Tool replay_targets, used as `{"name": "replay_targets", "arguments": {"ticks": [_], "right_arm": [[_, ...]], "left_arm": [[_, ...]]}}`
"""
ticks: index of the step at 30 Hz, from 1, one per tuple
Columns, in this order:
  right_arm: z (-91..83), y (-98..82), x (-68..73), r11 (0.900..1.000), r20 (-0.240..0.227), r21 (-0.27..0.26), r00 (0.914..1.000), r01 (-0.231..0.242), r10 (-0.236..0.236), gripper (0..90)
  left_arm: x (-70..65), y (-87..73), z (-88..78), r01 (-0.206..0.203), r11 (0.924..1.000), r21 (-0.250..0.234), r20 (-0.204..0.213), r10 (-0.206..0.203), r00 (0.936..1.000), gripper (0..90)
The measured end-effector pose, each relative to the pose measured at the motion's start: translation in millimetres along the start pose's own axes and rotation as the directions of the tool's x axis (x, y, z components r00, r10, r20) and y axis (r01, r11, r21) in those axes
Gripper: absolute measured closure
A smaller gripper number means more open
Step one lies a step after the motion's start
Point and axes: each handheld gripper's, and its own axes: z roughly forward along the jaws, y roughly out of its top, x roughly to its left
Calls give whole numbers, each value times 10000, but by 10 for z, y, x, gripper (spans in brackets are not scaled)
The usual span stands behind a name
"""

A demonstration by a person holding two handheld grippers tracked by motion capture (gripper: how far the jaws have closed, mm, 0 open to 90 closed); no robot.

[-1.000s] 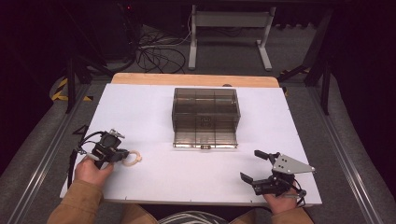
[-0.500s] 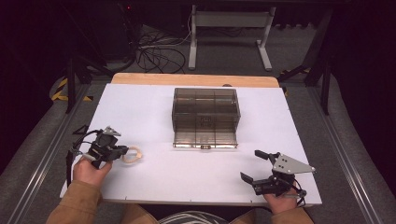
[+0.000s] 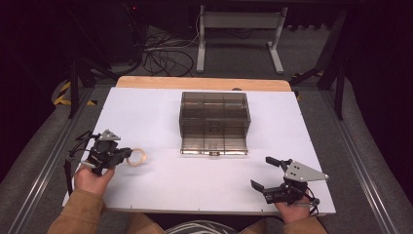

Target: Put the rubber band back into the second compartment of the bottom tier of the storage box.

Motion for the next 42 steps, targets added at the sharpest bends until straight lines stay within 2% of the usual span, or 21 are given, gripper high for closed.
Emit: {"name": "replay_targets", "arguments": {"ticks": [6,16,23,29,36,42], "right_arm": [[0,0,0,10000,-2,-1,10000,2,-2,65],[4,-1,1,10000,-5,0,10000,-17,17,65],[6,-2,0,10000,-12,-6,10000,-36,36,66],[7,-3,-1,10000,-4,-1,10000,-43,43,65],[7,-2,0,10000,1,-2,10000,-40,40,65],[2,-2,0,10000,11,5,10000,-28,28,66]], "left_arm": [[7,-4,-95,48,9971,-759,-115,-57,9999,841],[2,-2,-130,199,9934,-1125,-241,-227,9995,842],[-12,-5,-184,191,9864,-1630,-201,-226,9995,842],[-17,-5,-207,167,9836,-1793,-218,-209,9995,843],[-24,-7,-252,177,9765,-2149,-53,-193,9998,842],[-7,-13,-288,392,9682,-2469,188,-356,9992,842]]}}
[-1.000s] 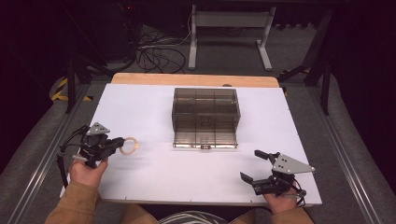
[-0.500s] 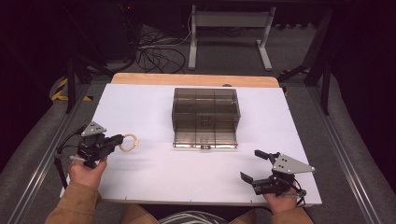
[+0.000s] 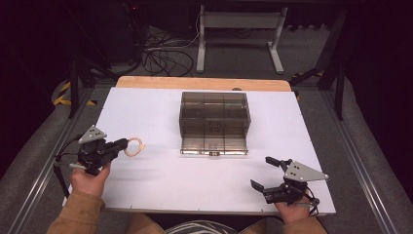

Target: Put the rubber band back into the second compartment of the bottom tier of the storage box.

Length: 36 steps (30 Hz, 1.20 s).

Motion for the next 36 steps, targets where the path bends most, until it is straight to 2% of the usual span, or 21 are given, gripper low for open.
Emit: {"name": "replay_targets", "arguments": {"ticks": [11,19,27,30,36], "right_arm": [[-1,0,1,10000,1,-7,10000,20,-20,65],[-2,-1,3,10000,16,8,10000,20,-20,65],[-2,0,4,10000,26,5,10000,16,-16,65],[-3,-1,4,10000,31,6,10000,16,-16,66],[-4,-2,5,10000,34,13,10000,22,-22,65]], "left_arm": [[-20,13,-26,-46,9997,-248,-12,46,10000,842],[-63,69,-20,-232,9994,-257,81,234,9997,841],[-156,163,25,-311,9987,-402,281,322,9991,841],[-196,205,60,-308,9985,-447,475,329,9983,841],[-318,295,148,-591,9971,-482,716,624,9955,840]]}}
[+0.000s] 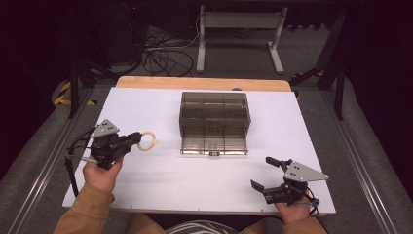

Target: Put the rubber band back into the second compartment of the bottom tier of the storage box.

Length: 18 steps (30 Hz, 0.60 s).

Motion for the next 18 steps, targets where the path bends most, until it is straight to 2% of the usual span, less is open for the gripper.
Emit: {"name": "replay_targets", "arguments": {"ticks": [18], "right_arm": [[-11,-3,-5,10000,3,-50,10000,-48,48,65]], "left_arm": [[-328,280,324,-597,9980,-203,615,609,9962,839]]}}
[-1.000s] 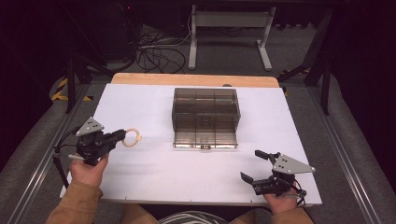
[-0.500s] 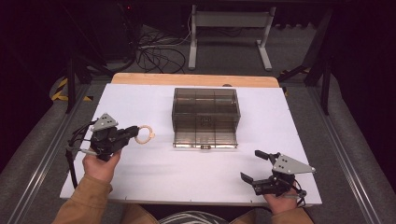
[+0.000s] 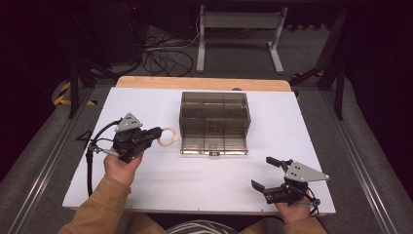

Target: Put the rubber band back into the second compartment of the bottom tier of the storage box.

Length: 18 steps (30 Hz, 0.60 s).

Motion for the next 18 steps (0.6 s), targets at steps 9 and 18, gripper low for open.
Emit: {"name": "replay_targets", "arguments": {"ticks": [9,18], "right_arm": [[-4,-2,-5,10000,4,-11,10000,-15,15,65],[-10,-2,-6,10000,-1,-16,10000,-11,11,65]], "left_arm": [[-145,111,177,-284,9996,-16,232,284,9993,839],[-279,193,347,-486,9988,-2,380,485,9981,839]]}}
